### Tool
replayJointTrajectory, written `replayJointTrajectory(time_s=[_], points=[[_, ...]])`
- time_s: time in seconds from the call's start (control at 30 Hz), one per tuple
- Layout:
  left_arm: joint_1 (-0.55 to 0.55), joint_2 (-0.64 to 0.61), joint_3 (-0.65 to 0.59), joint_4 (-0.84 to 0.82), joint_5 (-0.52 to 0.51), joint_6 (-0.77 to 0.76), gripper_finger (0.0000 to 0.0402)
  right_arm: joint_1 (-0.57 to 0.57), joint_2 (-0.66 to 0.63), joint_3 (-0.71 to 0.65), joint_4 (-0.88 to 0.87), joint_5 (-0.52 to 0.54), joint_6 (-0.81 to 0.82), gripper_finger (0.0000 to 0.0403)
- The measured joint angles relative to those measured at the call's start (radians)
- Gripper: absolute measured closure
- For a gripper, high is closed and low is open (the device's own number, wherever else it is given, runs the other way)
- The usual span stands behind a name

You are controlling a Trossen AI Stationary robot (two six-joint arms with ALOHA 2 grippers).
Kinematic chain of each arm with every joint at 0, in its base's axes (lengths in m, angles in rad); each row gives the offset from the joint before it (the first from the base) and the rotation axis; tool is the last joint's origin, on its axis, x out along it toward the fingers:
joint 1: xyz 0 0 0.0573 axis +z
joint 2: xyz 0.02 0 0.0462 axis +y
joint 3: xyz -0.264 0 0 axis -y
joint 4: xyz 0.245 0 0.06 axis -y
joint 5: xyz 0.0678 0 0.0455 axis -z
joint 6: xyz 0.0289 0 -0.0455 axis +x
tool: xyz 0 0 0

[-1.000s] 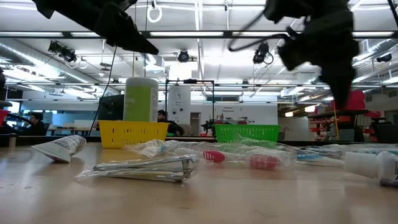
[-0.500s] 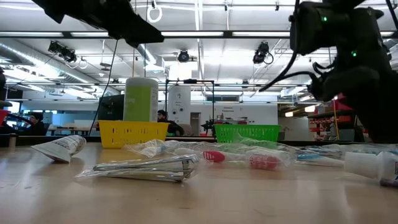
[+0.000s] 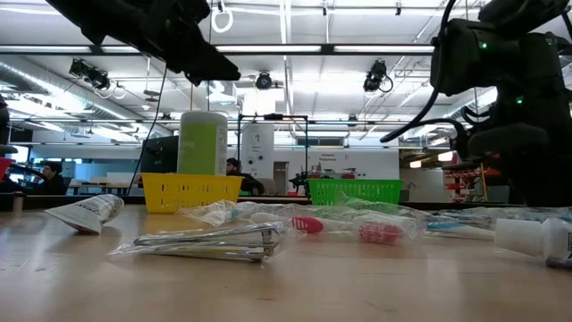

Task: Pick & Place Travel size toiletries
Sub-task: Put the green toothbrush into the blue bin

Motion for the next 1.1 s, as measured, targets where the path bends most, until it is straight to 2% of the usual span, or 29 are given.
replayJointTrajectory(time_s=[0.13, 0.27, 0.43, 0.67, 0.9, 1.1], points=[[0.0, 0.0, 0.0, -0.001, -0.002, -0.001, 0.0269, 0.0, 0.001, 0.0, 0.0, 0.004, -0.002, 0.0329], [0.0, 0.0, 0.0, -0.001, -0.002, -0.002, 0.0269, -0.002, 0.009, 0.049, -0.066, 0.013, -0.003, 0.0355], [0.0, 0.0, 0.0, 0.0, -0.002, -0.002, 0.0269, -0.003, 0.008, 0.179, -0.271, 0.067, -0.009, 0.0366], [0.0, 0.0, 0.0, -0.002, -0.002, -0.002, 0.0269, 0.01, 0.007, 0.403, -0.509, 0.062, -0.019, 0.0367], [0.0, 0.0, 0.0, -0.005, -0.002, -0.004, 0.0269, 0.143, 0.006, 0.578, -0.559, 0.041, 0.089, 0.0367], [0.0, 0.0, 0.0, -0.007, -0.003, -0.05, 0.0269, 0.273, -0.021, 0.604, -0.61, 0.056, 0.272, 0.0368]])
